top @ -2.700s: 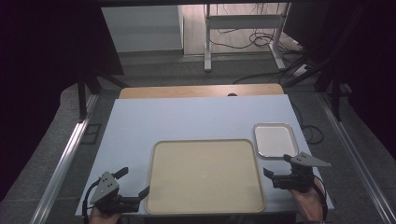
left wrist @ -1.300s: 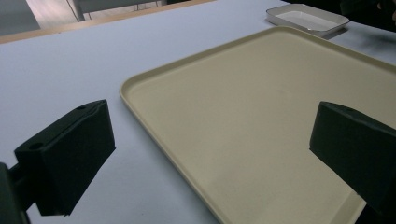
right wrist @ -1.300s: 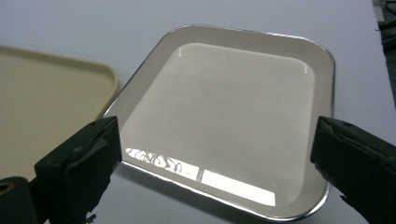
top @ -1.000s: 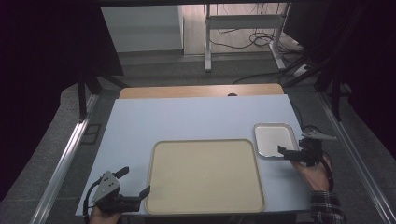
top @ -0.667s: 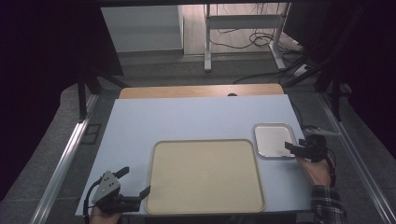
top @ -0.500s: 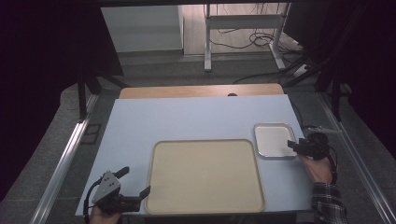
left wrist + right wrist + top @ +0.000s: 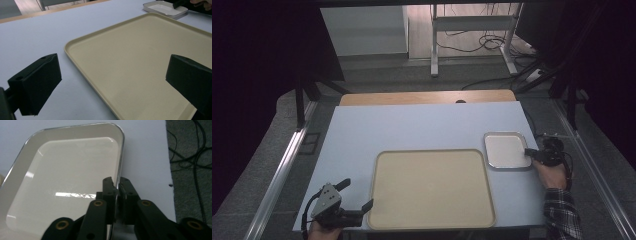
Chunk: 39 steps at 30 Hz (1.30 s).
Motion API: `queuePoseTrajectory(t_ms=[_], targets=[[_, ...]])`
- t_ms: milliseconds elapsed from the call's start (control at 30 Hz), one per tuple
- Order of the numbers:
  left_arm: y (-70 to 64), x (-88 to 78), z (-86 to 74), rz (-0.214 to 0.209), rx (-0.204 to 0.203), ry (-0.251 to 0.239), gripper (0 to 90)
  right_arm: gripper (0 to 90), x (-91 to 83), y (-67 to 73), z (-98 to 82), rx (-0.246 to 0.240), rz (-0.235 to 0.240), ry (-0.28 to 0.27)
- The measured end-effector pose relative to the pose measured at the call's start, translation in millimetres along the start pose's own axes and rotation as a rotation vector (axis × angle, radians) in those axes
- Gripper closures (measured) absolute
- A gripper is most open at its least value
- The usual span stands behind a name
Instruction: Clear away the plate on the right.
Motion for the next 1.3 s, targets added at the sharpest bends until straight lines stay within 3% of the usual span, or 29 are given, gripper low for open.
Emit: queuePoseTrajectory(t_ms=[200, 300, 767, 1300], targets=[[-0.5, -0.1, 0.1, 0.003, 0.004, 0.001, 0.0, 88.8, -0.9, -5.1, 0.3, 0.085, 0.124, -0.005], [-0.5, -0.2, 0.1, 0.003, 0.006, 0.0, 0.0, 88.9, -6.2, -4.7, 0.6, 0.088, 0.109, -0.022], [0.1, -0.8, -0.1, -0.009, 0.002, -0.008, 0.0, 88.7, -19.8, -4.4, -3.4, 0.108, 0.128, -0.075], [0.4, -0.8, 0.1, -0.015, 0.003, -0.012, 0.0, 88.6, -30.9, 13.9, -8.8, 0.056, 0.141, -0.095]])
Point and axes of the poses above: each handheld gripper's, and its own axes: x roughly forward along the jaws, z roughly out of its top, y roughly to its left, the point moved 3 cm from there along x, roughly forward along the jaws, and after that the axes turned 14 degrees about y, right-handed, at the moved point
